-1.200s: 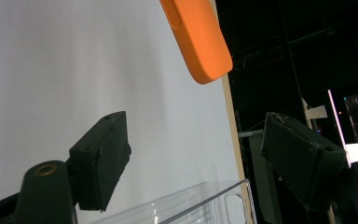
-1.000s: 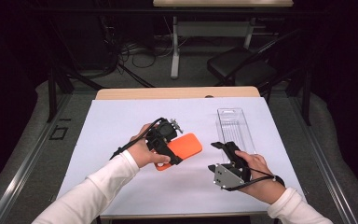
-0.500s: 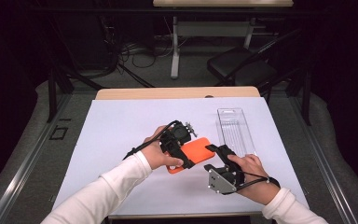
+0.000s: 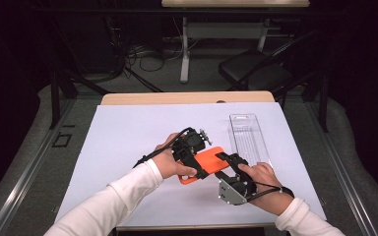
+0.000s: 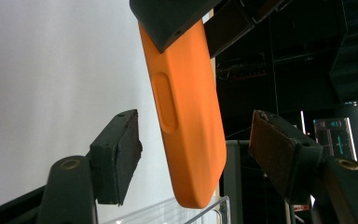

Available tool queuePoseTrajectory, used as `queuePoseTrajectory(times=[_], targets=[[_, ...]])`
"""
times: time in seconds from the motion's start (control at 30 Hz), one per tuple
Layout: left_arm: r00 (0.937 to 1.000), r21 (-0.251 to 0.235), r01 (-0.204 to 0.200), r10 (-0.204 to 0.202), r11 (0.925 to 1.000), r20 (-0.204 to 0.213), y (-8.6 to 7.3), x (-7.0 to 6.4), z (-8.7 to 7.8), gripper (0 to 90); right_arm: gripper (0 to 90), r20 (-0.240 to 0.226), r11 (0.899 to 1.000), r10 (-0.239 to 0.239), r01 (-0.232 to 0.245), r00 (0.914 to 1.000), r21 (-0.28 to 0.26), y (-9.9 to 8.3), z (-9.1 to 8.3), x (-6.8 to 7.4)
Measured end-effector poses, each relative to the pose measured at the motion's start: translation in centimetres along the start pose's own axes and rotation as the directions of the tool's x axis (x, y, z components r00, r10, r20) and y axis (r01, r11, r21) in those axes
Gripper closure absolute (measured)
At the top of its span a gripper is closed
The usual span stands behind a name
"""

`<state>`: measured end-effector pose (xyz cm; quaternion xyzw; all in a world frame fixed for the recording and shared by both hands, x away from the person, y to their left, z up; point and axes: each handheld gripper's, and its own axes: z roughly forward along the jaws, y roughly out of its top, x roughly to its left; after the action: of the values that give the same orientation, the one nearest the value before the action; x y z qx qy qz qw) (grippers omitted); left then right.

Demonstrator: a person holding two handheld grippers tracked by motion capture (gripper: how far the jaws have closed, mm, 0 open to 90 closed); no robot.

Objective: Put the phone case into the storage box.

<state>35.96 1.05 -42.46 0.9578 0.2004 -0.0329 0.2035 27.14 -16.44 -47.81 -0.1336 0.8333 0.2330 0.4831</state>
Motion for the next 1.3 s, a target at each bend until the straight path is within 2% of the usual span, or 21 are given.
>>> queuePoseTrajectory(times=[0.27, 0.4, 0.43, 0.47, 0.6, 0.73, 1.1, 1.3], targets=[[0.9999, 0.003, 0.016, -0.016, 0.9999, 0.007, -0.1, 0.1, 0.1, 16.0, 34.0, -0.003, 1.000, -0.003, 0.003, 1.0000, 0.013, -0.1, 0.3, 0.4], [0.9998, 0.004, 0.018, -0.018, 0.9998, 0.001, -0.1, 0.2, 0.1, 16.0, 35.0, 0.006, 0.999, -0.033, 0.032, 0.9995, 0.019, -0.1, 0.4, 0.4], [0.9998, 0.005, 0.022, -0.022, 0.9997, -0.002, -0.1, 0.2, 0.1, 16.0, 35.0, 0.010, 0.998, -0.058, 0.058, 0.9983, 0.009, 0.0, 0.4, 0.3], [0.9997, 0.003, 0.023, -0.023, 0.9997, -0.003, -0.1, 0.2, 0.1, 16.0, 35.0, 0.015, 0.999, -0.047, 0.047, 0.9988, 0.017, 0.0, 0.4, 0.5], [0.9997, 0.008, 0.024, -0.024, 0.9997, -0.002, -0.2, 0.3, 0.0, 16.0, 35.3, 0.032, 0.996, -0.091, 0.091, 0.9953, 0.003, 0.1, 0.5, 0.8], [0.9997, 0.013, 0.023, -0.023, 0.9996, -0.002, -0.2, 0.3, 0.1, 16.0, 36.6, 0.041, 0.993, -0.119, 0.118, 0.9920, 0.019, 0.0, 0.7, 1.1], [0.9998, 0.013, 0.012, -0.013, 0.9998, 0.016, 0.2, 0.0, 0.4, 16.0, 46.4, 0.048, 0.987, -0.158, 0.157, 0.9862, 0.042, 0.2, 1.2, 1.4], [0.9998, 0.014, 0.004, -0.004, 0.9999, 0.019, 0.4, -0.3, 0.5, 16.0, 48.1, 0.057, 0.984, -0.175, 0.173, 0.9829, 0.045, 0.2, 1.3, 1.6]])
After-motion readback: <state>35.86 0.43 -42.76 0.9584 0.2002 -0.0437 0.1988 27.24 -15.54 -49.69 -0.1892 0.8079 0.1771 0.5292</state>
